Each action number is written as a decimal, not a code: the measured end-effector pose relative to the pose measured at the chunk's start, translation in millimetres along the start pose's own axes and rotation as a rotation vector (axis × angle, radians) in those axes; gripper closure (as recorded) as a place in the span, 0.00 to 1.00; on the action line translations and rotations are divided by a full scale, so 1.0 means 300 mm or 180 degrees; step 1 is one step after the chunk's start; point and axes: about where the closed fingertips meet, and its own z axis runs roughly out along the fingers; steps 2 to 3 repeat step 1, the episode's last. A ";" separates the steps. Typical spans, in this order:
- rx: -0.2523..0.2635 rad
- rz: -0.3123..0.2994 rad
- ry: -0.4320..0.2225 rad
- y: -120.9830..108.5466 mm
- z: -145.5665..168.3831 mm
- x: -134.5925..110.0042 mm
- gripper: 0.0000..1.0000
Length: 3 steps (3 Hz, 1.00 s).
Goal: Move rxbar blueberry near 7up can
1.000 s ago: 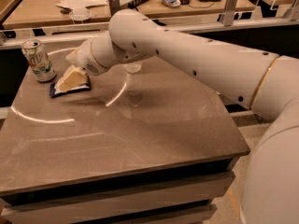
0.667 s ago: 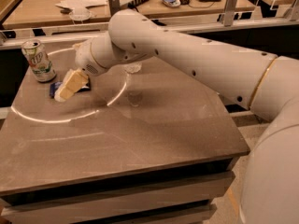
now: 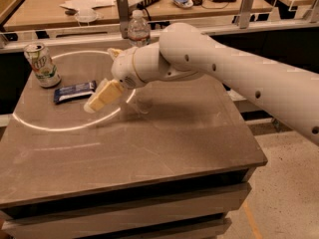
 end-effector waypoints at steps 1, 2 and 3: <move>0.0061 0.0042 -0.0007 -0.015 -0.041 0.018 0.00; 0.0061 0.0042 -0.0007 -0.015 -0.041 0.018 0.00; 0.0061 0.0042 -0.0007 -0.015 -0.041 0.018 0.00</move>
Offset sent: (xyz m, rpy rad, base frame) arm 0.0000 0.0000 0.0000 0.0000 0.0000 0.0000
